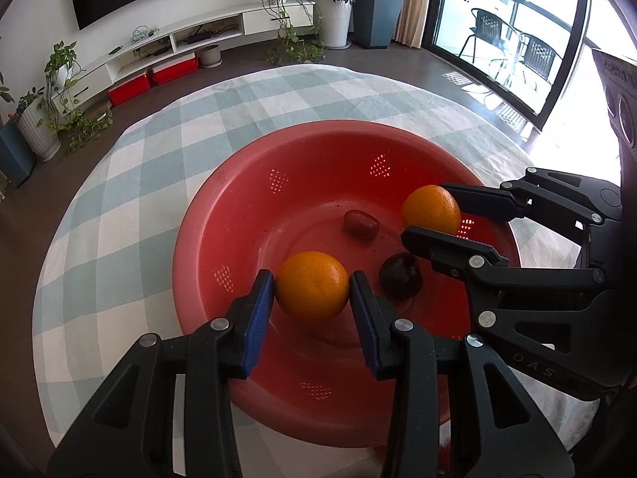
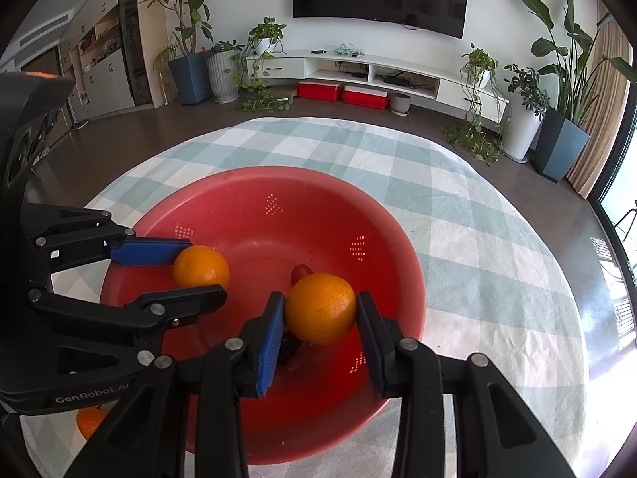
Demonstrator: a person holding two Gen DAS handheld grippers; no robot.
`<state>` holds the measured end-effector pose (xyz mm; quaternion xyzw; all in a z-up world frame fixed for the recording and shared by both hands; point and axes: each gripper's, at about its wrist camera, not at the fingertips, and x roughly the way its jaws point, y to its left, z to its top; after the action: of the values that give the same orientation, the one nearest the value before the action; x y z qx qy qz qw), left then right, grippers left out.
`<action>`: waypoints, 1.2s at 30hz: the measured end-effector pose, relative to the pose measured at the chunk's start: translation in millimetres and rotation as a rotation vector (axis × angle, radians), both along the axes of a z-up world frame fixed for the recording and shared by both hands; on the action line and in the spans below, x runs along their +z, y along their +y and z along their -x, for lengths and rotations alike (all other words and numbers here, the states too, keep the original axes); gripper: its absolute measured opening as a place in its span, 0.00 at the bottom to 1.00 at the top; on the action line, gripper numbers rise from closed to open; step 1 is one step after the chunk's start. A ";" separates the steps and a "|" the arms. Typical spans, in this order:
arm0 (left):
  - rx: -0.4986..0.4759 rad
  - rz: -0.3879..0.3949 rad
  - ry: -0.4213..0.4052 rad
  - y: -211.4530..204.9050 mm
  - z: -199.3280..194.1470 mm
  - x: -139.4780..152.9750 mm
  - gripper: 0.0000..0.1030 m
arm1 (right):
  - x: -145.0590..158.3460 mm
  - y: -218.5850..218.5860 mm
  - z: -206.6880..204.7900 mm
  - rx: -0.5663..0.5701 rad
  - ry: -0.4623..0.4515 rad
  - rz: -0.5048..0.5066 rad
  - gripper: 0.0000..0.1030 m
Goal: Organize fruits
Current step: 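Open both tools to release the oranges and withdraw toward the remaining fruit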
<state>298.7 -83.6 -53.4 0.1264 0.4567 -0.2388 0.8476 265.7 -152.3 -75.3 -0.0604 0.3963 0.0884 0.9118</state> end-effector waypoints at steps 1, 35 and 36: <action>-0.002 -0.006 -0.002 -0.3 0.2 -0.2 0.36 | 0.1 0.9 0.5 -0.001 -0.003 0.011 0.39; 0.158 0.264 -0.038 116.6 158.6 38.3 0.84 | 55.9 -21.0 80.8 -0.037 -0.257 -0.163 0.77; 0.166 0.265 -0.036 120.3 168.2 35.7 0.84 | 57.6 -18.6 91.3 -0.029 -0.274 -0.165 0.77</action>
<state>130.5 36.7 -17.7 -0.0206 0.4150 -0.2237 0.8817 174.4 -170.9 -17.7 0.0088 0.2606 0.0985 0.9604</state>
